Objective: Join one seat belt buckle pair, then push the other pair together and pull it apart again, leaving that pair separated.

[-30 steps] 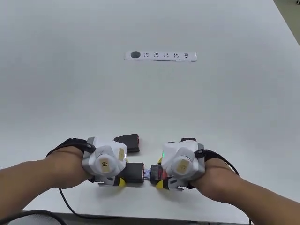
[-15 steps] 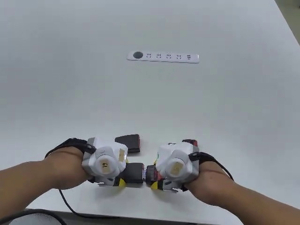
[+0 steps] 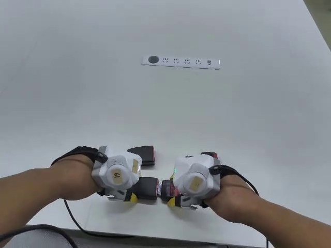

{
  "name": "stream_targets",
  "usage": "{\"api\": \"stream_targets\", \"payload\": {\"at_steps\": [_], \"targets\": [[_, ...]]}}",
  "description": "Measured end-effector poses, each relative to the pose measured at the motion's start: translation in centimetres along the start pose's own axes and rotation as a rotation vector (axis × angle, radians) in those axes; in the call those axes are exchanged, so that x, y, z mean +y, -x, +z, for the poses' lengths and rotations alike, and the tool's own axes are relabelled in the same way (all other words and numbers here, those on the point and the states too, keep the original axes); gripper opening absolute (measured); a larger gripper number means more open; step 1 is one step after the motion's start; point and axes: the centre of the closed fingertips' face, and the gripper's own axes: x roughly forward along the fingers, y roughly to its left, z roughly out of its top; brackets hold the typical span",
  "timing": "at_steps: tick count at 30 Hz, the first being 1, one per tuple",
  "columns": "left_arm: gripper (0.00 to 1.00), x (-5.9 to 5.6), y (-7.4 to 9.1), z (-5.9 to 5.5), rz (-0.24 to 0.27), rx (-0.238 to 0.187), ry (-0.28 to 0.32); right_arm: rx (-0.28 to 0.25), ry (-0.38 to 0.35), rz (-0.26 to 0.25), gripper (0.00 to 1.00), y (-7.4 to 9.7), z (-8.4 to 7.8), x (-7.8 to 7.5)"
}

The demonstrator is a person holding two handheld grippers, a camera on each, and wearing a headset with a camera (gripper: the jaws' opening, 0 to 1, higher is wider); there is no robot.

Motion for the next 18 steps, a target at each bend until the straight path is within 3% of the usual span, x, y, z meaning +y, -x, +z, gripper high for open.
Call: {"api": "stream_targets", "payload": {"at_steps": [13,18], "targets": [[0.3,0.33,-0.02,-0.03,0.015,-0.015,0.028,0.019,0.002,0.007,0.3,-0.47,-0.3,-0.33],[0.3,0.28,-0.06,0.05,0.015,0.0,0.027,0.019,0.005,0.02,0.3,-0.64,-0.21,-0.42]]}}
